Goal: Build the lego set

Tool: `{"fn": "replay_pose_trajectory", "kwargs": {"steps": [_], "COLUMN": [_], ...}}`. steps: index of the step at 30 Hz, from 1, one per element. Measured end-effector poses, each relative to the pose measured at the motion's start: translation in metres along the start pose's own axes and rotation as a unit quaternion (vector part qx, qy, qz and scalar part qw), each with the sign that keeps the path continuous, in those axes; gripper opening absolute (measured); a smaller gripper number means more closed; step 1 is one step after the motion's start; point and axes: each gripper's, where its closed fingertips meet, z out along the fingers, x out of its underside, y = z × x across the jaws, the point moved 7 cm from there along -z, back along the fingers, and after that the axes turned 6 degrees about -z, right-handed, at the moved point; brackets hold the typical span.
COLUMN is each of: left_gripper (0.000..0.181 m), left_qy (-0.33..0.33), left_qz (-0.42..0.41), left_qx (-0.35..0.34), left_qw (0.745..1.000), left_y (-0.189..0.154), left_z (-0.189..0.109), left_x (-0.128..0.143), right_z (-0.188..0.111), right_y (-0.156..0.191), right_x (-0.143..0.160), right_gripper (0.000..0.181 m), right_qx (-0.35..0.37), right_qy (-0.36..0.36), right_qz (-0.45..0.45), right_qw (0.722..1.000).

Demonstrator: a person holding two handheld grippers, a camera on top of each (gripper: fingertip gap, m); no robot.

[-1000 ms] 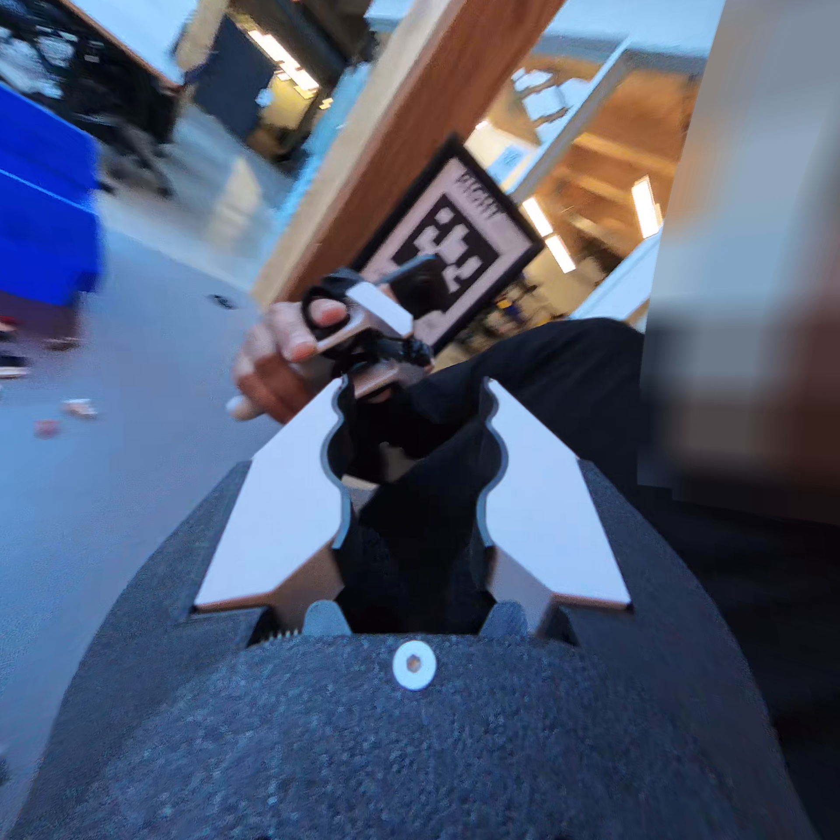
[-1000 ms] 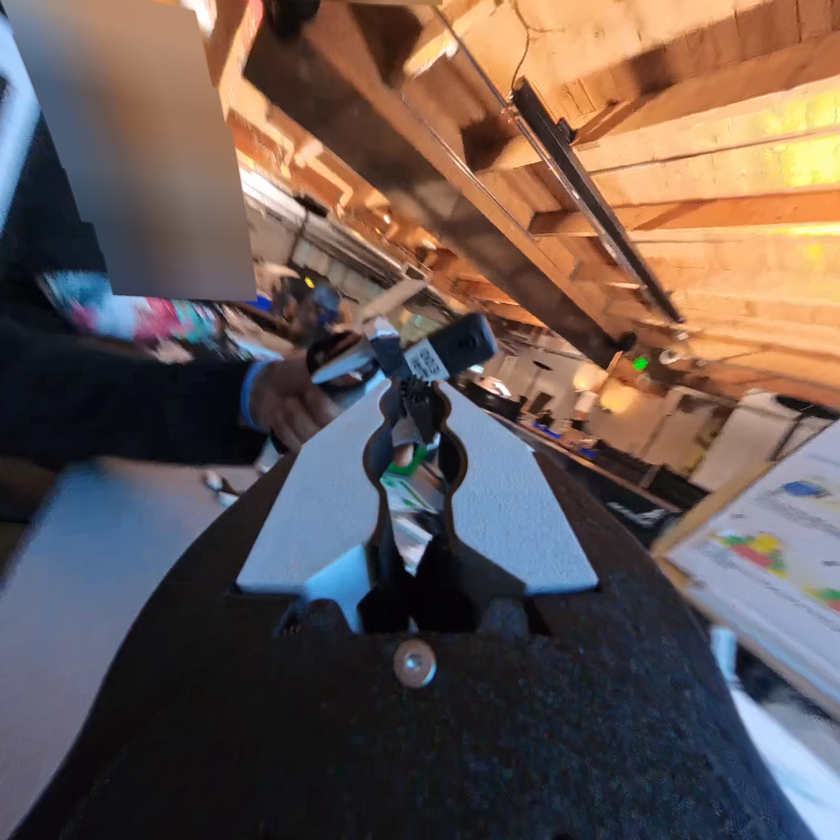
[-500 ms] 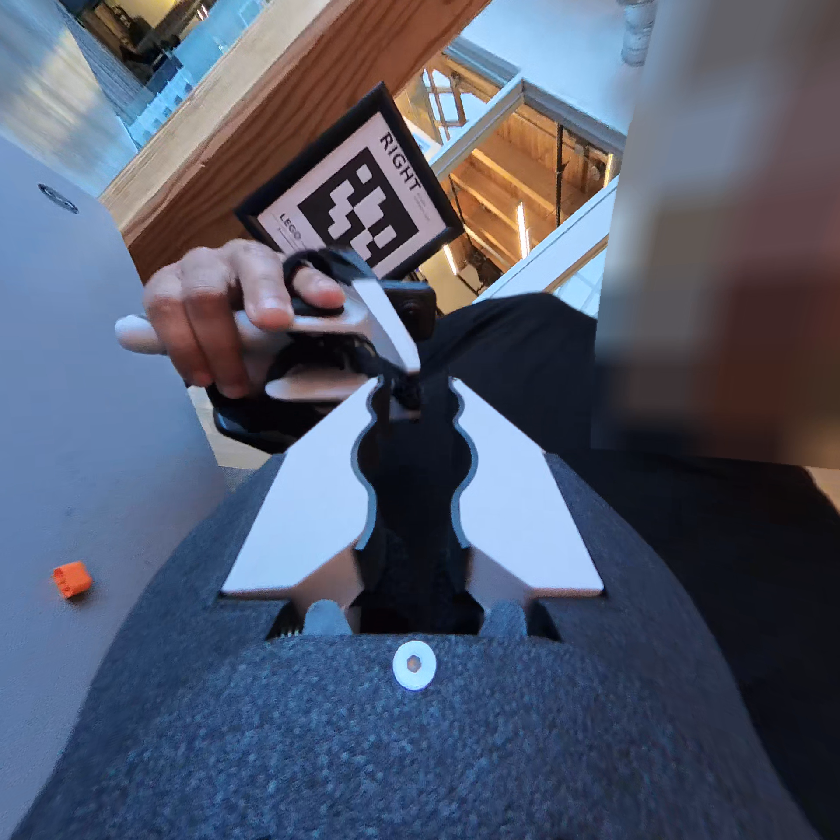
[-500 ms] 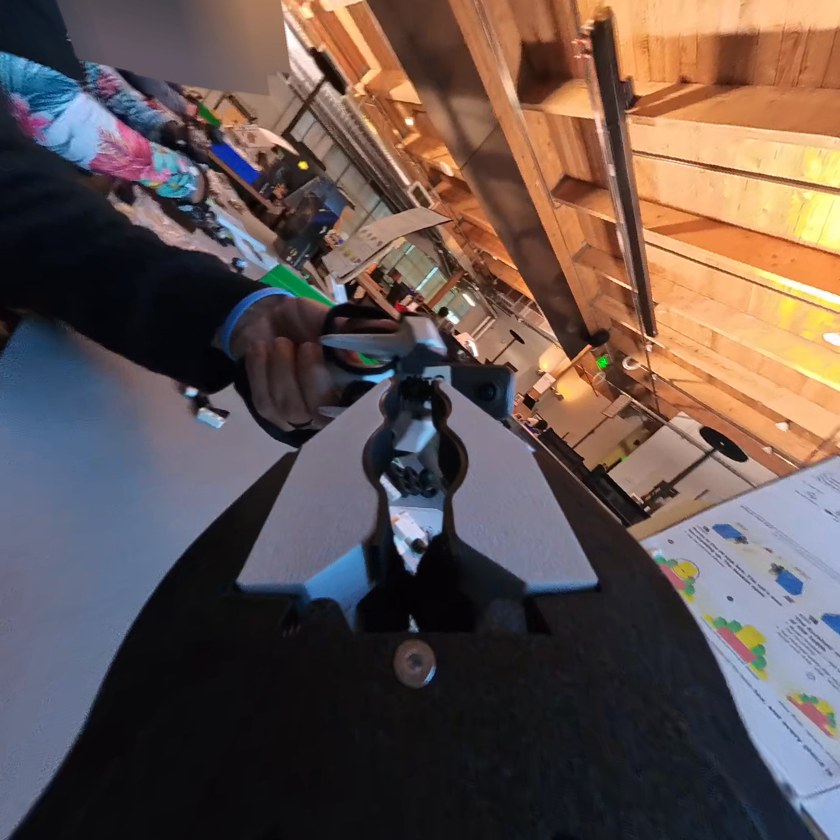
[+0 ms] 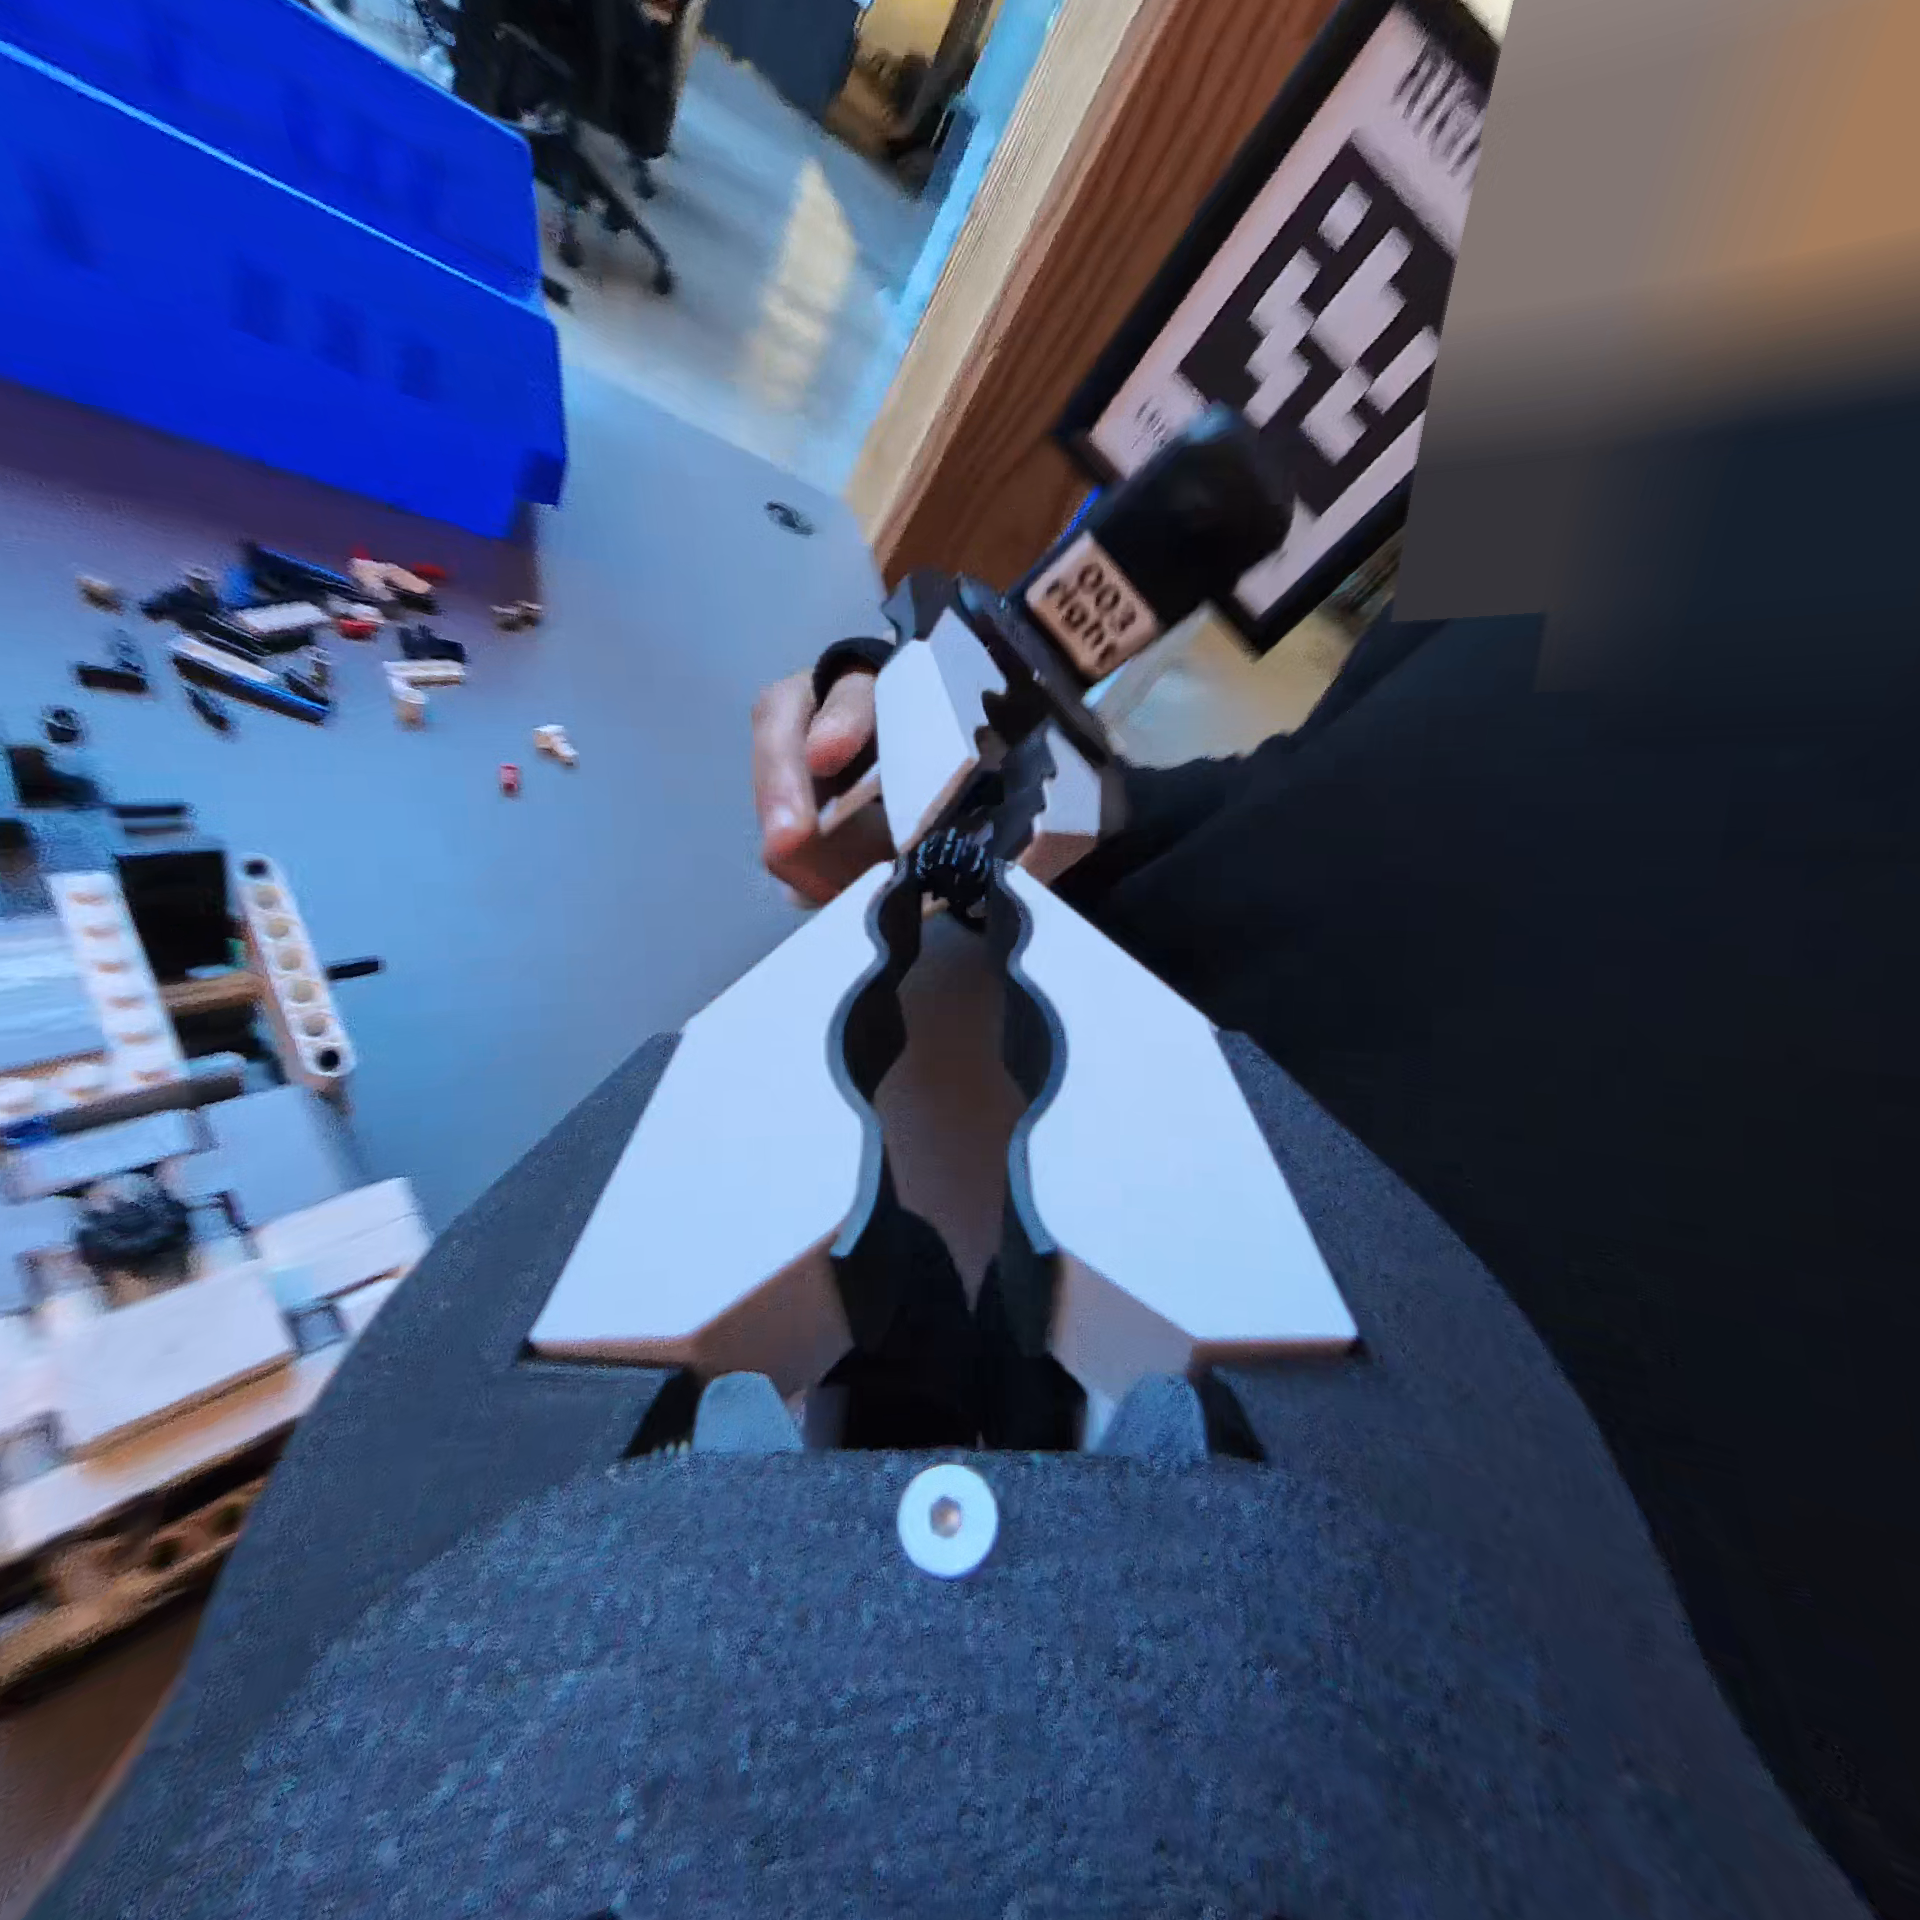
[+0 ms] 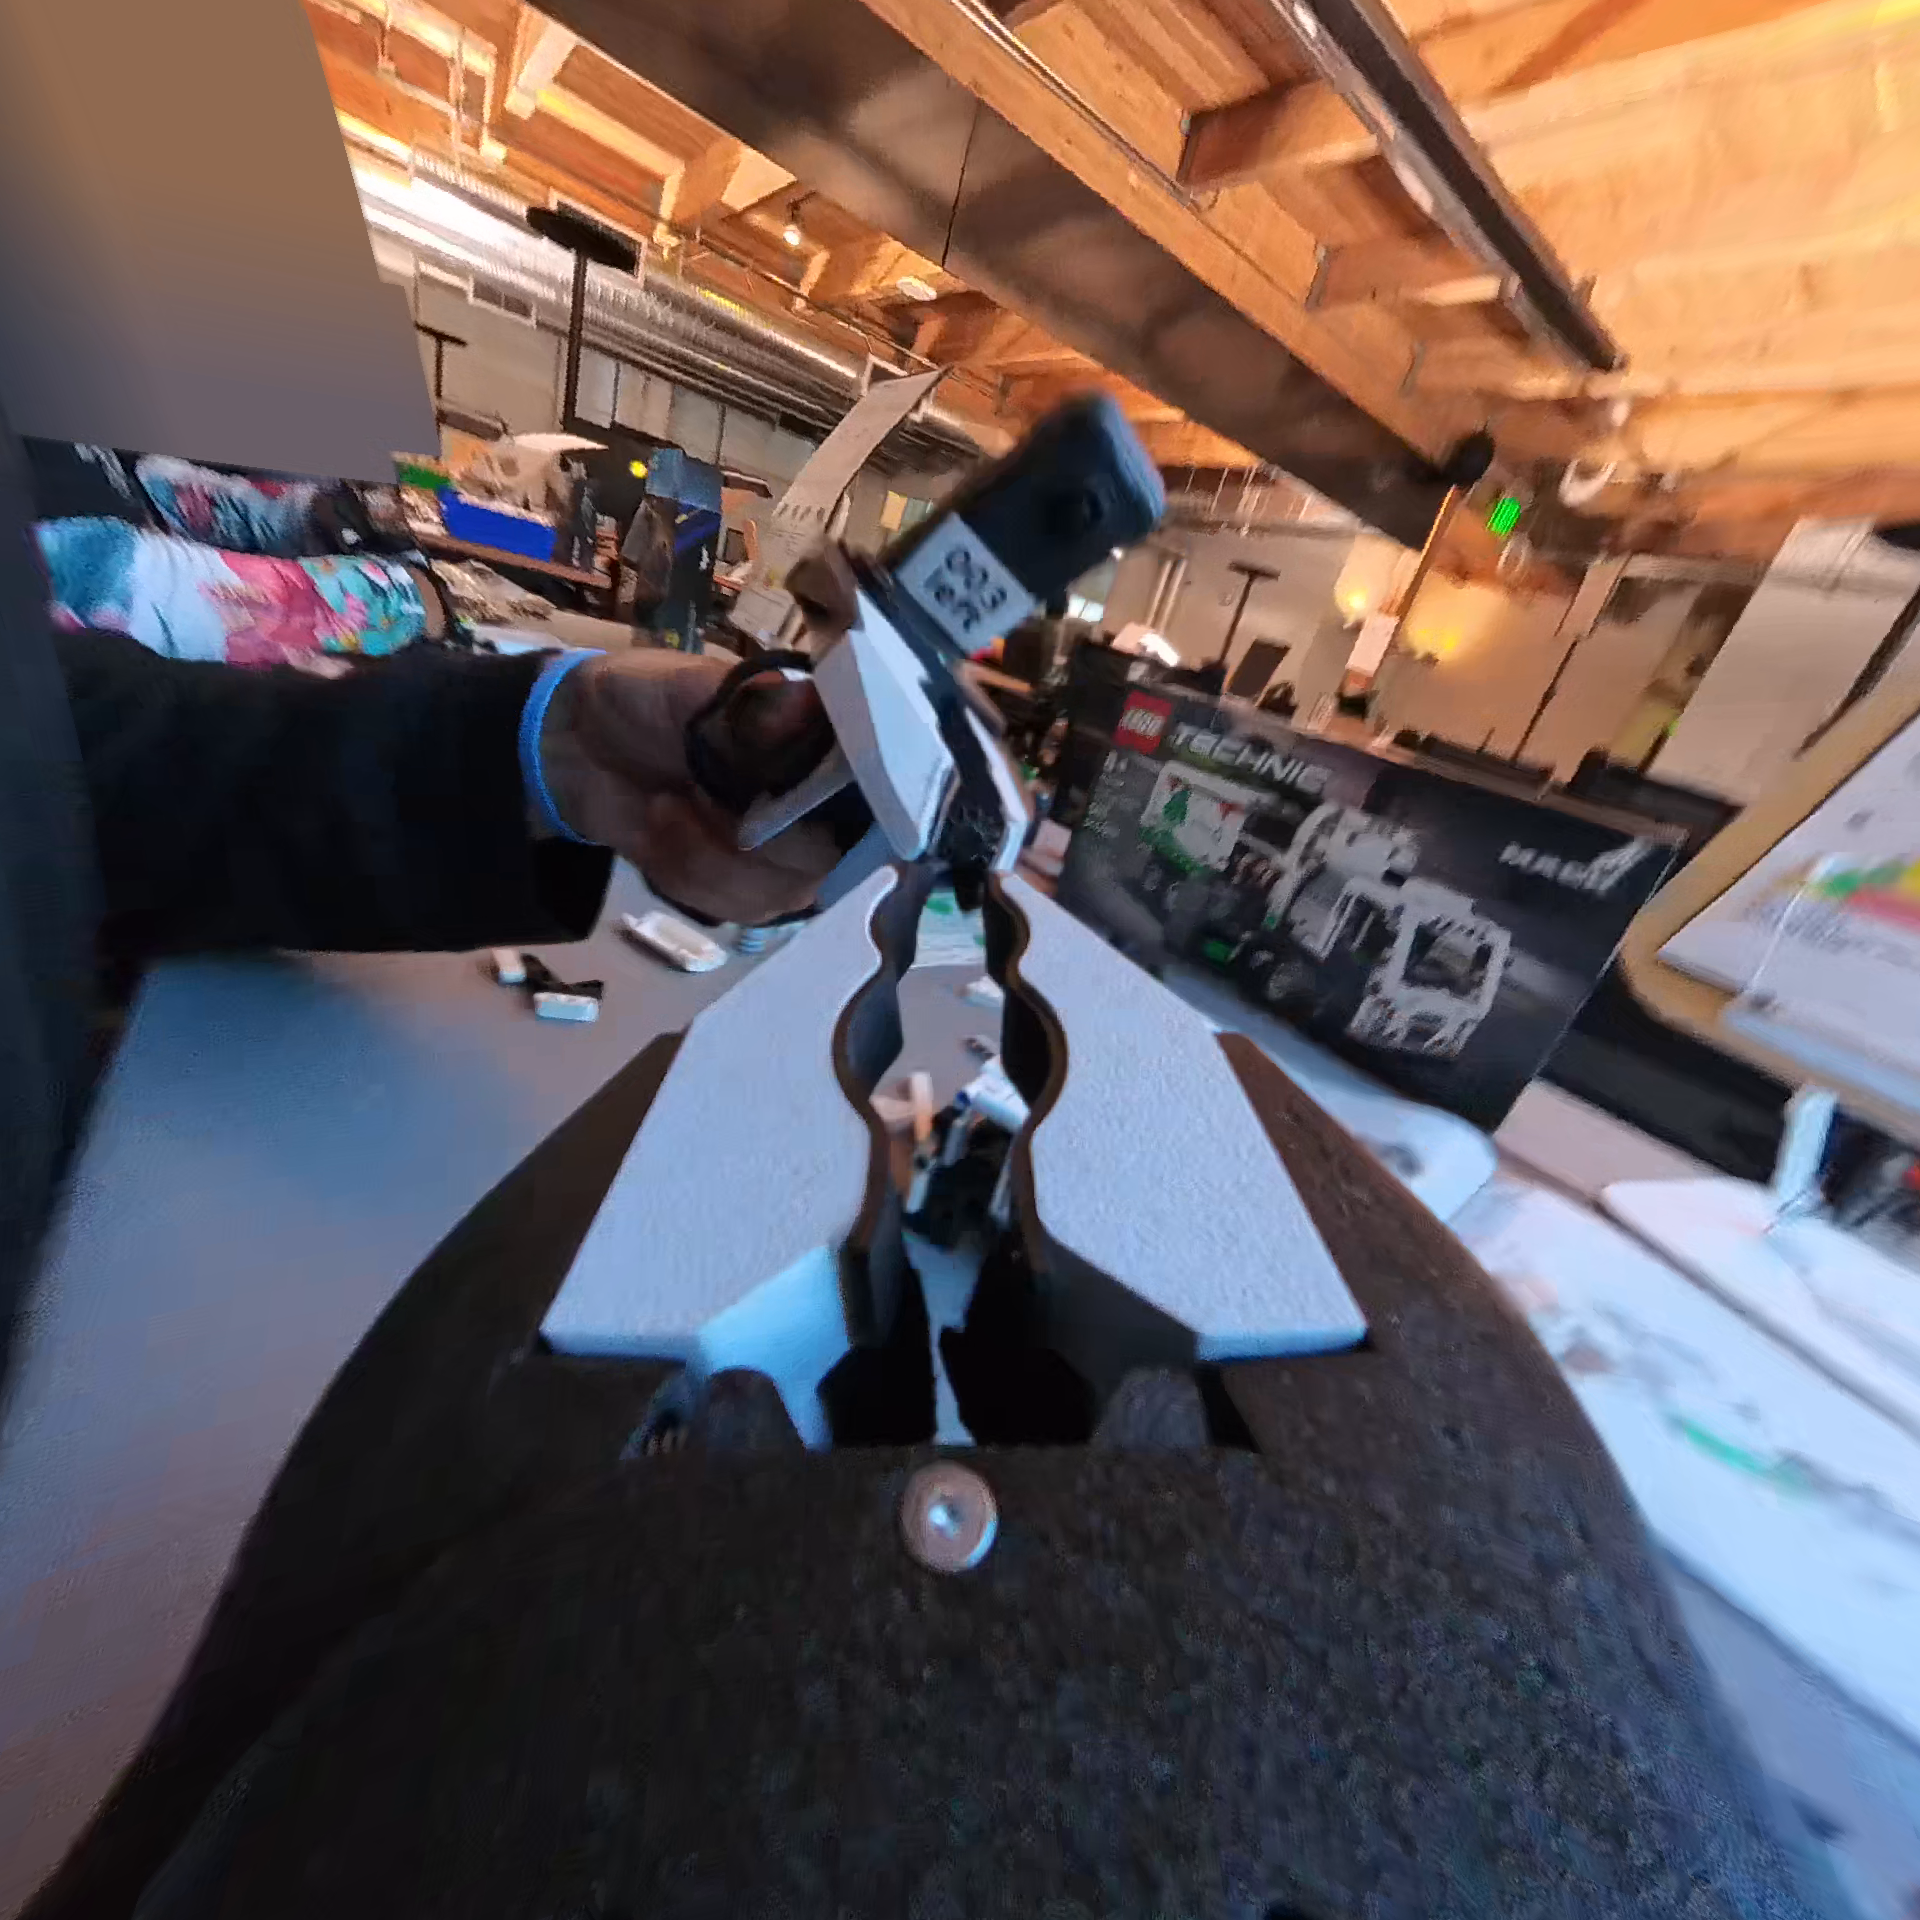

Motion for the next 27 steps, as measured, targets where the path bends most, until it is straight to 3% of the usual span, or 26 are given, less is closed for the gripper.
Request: {"fn": "replay_pose_trajectory", "kwargs": {"steps": [2,4,9,11,13,19,21,27], "left_gripper": [0.01,0.011,0.011,0.011,0.011,0.011,0.011,0.011], "left_qy": [0.032,0.057,0.071,0.07,0.069,0.083,0.084,0.084], "left_qz": [0.079,0.158,0.269,0.299,0.32,0.341,0.34,0.35], "left_qx": [-0.053,-0.09,-0.153,-0.162,-0.172,-0.176,-0.182,-0.188], "left_qw": [0.995,0.982,0.948,0.938,0.929,0.92,0.919,0.914], "left_y": [-0.004,-0.008,-0.009,-0.01,-0.012,-0.016,-0.015,-0.016], "left_z": [0.004,0.009,0.017,0.018,0.019,0.023,0.022,0.019], "left_x": [0.001,0.002,0.001,0.001,0.0,0.003,0.004,0.007], "right_z": [-0.005,-0.009,-0.013,-0.014,-0.014,-0.005,-0.004,-0.003], "right_y": [0.0,-0.004,-0.015,-0.015,-0.013,-0.008,-0.005,-0.004], "right_x": [0.004,0.004,0.011,0.016,0.024,0.025,0.026,0.027], "right_gripper": [0.013,0.023,0.036,0.033,0.029,0.028,0.017,0.015], "right_qx": [-0.032,-0.069,-0.12,-0.137,-0.136,-0.184,-0.191,-0.183], "right_qy": [0.019,0.02,-0.026,-0.045,-0.036,-0.069,-0.063,-0.061], "right_qz": [0.11,0.251,0.563,0.628,0.669,0.72,0.717,0.72], "right_qw": [0.993,0.965,0.817,0.765,0.73,0.665,0.667,0.666]}}
